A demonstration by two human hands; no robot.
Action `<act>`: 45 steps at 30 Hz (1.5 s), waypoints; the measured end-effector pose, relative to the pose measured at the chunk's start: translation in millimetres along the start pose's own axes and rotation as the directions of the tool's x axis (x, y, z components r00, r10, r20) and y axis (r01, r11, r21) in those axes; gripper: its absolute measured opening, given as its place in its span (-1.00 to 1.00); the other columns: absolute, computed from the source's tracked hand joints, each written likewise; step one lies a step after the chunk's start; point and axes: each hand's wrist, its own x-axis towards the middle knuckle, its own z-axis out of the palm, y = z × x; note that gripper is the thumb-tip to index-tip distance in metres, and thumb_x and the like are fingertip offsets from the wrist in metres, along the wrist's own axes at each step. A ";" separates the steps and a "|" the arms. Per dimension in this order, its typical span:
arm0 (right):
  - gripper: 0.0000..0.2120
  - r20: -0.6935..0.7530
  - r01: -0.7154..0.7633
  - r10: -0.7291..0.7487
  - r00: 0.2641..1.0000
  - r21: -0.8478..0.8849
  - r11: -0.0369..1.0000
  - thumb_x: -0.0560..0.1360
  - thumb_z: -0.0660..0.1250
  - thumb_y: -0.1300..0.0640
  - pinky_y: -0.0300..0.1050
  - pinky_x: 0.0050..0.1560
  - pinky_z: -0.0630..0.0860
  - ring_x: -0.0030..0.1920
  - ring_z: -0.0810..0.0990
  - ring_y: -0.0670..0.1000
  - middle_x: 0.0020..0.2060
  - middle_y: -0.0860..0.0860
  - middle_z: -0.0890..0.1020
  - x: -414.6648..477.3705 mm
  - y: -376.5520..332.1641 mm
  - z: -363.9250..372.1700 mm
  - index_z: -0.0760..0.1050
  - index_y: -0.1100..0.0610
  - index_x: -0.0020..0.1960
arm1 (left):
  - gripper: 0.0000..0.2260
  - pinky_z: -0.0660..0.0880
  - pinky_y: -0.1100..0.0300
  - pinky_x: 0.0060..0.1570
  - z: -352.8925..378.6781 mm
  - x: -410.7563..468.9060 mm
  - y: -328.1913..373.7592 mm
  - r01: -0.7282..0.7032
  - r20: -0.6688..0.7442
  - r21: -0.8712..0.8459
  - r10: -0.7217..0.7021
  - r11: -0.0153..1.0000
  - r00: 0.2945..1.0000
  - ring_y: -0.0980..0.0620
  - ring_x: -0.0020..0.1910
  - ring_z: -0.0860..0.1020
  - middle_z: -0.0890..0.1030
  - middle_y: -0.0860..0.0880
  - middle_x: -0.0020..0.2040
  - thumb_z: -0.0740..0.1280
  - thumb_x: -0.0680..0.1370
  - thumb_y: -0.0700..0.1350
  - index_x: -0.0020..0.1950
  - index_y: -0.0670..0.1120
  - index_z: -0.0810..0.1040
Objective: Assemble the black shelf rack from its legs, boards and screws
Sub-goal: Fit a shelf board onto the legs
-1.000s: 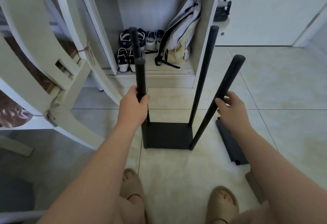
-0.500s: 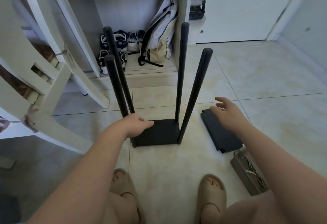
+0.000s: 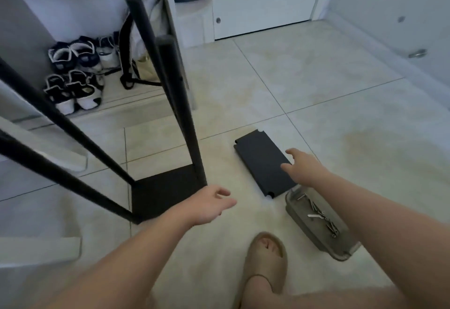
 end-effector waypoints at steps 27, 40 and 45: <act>-0.49 0.159 -0.188 0.164 0.973 0.146 0.971 0.61 0.29 0.04 -0.09 0.06 0.34 0.16 0.47 0.12 0.36 0.11 0.49 231.2 81.7 79.6 0.28 0.08 0.52 | -0.66 0.53 -0.05 0.22 117.0 296.5 21.2 0.220 -0.103 -0.435 -0.291 0.873 0.951 -0.15 0.13 0.57 0.60 -0.09 0.17 0.42 0.55 -0.09 0.27 -0.17 0.49; -0.53 -0.075 -0.123 0.225 0.971 0.654 0.747 0.59 0.36 0.11 0.04 0.14 0.50 0.15 0.52 0.13 0.19 0.09 0.51 137.3 43.7 -39.8 0.40 0.20 0.45 | -0.70 0.56 -0.01 0.19 39.7 188.4 96.4 -0.113 -0.300 -0.347 0.004 0.931 0.954 -0.02 0.07 0.64 0.65 -0.01 0.09 0.40 0.55 -0.25 0.21 -0.06 0.42; -0.62 -0.188 -0.021 0.251 0.950 0.762 0.648 0.59 0.29 0.01 -0.08 -0.20 0.59 -0.24 0.52 0.06 -0.15 0.10 0.56 62.1 25.5 -120.6 0.54 0.38 0.06 | -0.64 0.55 0.07 0.19 17.8 104.0 154.0 -0.323 -0.326 -0.289 0.224 0.901 0.918 0.11 0.00 0.63 0.65 0.13 -0.02 0.36 0.56 -0.29 0.32 -0.03 0.50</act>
